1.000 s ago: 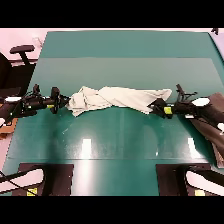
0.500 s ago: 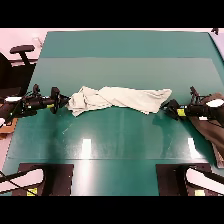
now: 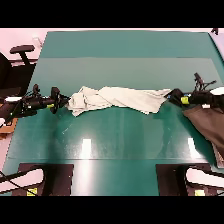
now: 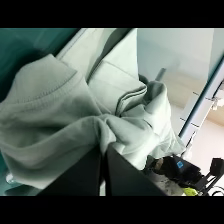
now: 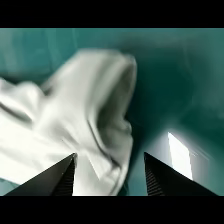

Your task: Fold the shirts.

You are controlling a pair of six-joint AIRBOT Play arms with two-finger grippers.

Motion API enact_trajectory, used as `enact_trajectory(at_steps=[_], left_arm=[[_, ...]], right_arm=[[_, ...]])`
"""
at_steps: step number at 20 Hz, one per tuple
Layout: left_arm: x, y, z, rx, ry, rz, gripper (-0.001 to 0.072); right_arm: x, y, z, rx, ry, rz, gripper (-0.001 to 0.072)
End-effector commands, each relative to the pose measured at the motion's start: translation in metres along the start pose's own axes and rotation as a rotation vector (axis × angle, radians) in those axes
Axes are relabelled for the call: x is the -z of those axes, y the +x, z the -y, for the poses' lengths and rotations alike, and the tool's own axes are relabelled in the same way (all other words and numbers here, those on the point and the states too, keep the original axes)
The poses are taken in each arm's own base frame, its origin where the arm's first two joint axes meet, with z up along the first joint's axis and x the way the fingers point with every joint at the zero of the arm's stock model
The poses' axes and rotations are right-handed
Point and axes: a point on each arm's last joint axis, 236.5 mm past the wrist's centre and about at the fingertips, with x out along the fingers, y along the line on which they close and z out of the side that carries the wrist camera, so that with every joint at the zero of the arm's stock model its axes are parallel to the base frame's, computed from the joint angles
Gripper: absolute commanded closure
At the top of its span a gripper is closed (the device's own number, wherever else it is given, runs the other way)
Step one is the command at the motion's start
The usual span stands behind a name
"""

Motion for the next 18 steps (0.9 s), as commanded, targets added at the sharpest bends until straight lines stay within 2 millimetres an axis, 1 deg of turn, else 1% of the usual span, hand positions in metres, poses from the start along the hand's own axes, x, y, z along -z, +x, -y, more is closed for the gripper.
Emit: enact_trajectory(at_steps=[1, 3, 4, 5, 6, 7, 8, 9, 11, 12, 13, 14, 16, 17, 18], left_arm=[[0.000, 0.000, 0.000, 0.000, 0.000, 0.000, 0.0684], [0.000, 0.000, 0.000, 0.001, 0.000, -0.002, 0.0684], [0.001, 0.000, 0.000, 0.001, 0.000, -0.004, 0.0684], [0.001, 0.000, 0.001, 0.002, 0.000, -0.007, 0.0684], [0.002, 0.000, 0.001, 0.003, 0.000, -0.009, 0.0684], [0.004, 0.000, 0.001, 0.004, 0.000, -0.017, 0.0685], [0.006, 0.000, 0.002, 0.006, 0.009, -0.025, 0.0685], [0.009, -0.001, 0.006, 0.014, 0.057, -0.041, 0.0686], [0.013, -0.006, 0.027, 0.049, 0.172, -0.081, 0.0687], [0.011, -0.013, 0.045, 0.069, 0.222, -0.089, 0.0688], [0.003, -0.024, 0.070, 0.103, 0.273, -0.075, 0.0688], [-0.009, -0.040, 0.098, 0.136, 0.336, -0.041, 0.0688], [-0.031, -0.090, 0.162, 0.188, 0.513, 0.060, 0.0688], [-0.038, -0.119, 0.193, 0.188, 0.622, 0.120, 0.0689], [-0.041, -0.146, 0.218, 0.171, 0.725, 0.174, 0.0688]], right_arm=[[-0.026, 0.002, -0.015, -0.032, -0.039, -0.014, 0.0238], [-0.030, 0.011, -0.022, -0.048, -0.058, -0.048, 0.0244], [-0.031, 0.015, -0.027, -0.052, -0.062, -0.056, 0.0295], [-0.029, 0.018, -0.032, -0.059, -0.065, -0.068, 0.0427], [-0.025, 0.022, -0.040, -0.064, -0.085, -0.081, 0.0645], [-0.022, 0.023, -0.046, -0.068, -0.098, -0.086, 0.0699], [-0.021, 0.023, -0.052, -0.073, -0.112, -0.082, 0.0700], [-0.022, 0.019, -0.059, -0.076, -0.127, -0.069, 0.0700], [-0.032, 0.000, -0.075, -0.093, -0.156, -0.008, 0.0700], [-0.044, -0.018, -0.085, -0.099, -0.181, 0.043, 0.0700], [-0.058, -0.041, -0.098, -0.111, -0.207, 0.100, 0.0700], [-0.074, -0.068, -0.111, -0.121, -0.224, 0.164, 0.0701], [-0.110, -0.134, -0.141, -0.140, -0.260, 0.319, 0.0701], [-0.126, -0.171, -0.155, -0.147, -0.272, 0.404, 0.0701], [-0.139, -0.205, -0.166, -0.151, -0.282, 0.476, 0.0701]])
